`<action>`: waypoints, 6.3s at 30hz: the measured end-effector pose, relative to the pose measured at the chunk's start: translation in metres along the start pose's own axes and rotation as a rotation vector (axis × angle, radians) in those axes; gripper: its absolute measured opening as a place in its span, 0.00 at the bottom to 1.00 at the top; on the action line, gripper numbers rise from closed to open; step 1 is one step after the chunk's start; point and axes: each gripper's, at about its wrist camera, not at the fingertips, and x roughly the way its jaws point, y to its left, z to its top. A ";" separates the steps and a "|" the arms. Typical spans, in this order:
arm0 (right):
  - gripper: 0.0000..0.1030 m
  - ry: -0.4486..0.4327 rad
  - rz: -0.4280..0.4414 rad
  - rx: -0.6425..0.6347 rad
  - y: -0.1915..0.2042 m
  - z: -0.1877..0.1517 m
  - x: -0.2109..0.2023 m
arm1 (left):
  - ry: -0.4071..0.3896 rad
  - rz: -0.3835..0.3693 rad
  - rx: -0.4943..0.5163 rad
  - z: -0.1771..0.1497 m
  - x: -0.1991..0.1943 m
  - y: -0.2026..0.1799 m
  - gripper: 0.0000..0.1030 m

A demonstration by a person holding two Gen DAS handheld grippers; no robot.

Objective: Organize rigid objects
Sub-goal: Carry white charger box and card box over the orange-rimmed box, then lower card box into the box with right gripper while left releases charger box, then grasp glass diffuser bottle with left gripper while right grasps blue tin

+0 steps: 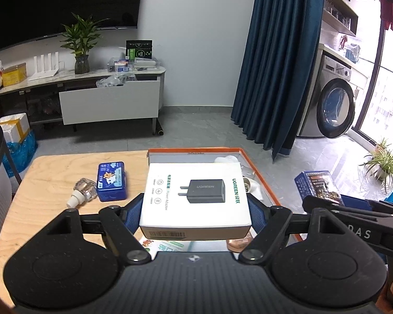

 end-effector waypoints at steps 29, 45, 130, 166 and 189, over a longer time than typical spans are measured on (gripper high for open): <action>0.71 0.007 -0.003 -0.015 0.004 0.003 -0.001 | 0.011 -0.018 -0.019 -0.005 -0.001 -0.003 0.77; 0.71 0.015 -0.007 -0.018 0.007 0.001 0.002 | 0.017 -0.016 -0.029 -0.005 0.000 -0.002 0.77; 0.78 0.130 -0.054 0.013 0.006 -0.014 0.081 | 0.112 -0.051 -0.038 -0.028 0.050 0.007 0.85; 0.84 0.190 0.180 -0.089 0.141 0.013 0.161 | 0.163 0.101 0.054 -0.005 0.169 0.198 0.50; 0.71 0.320 0.218 -0.117 0.236 0.020 0.258 | 0.089 0.200 -0.137 -0.007 0.083 0.209 0.50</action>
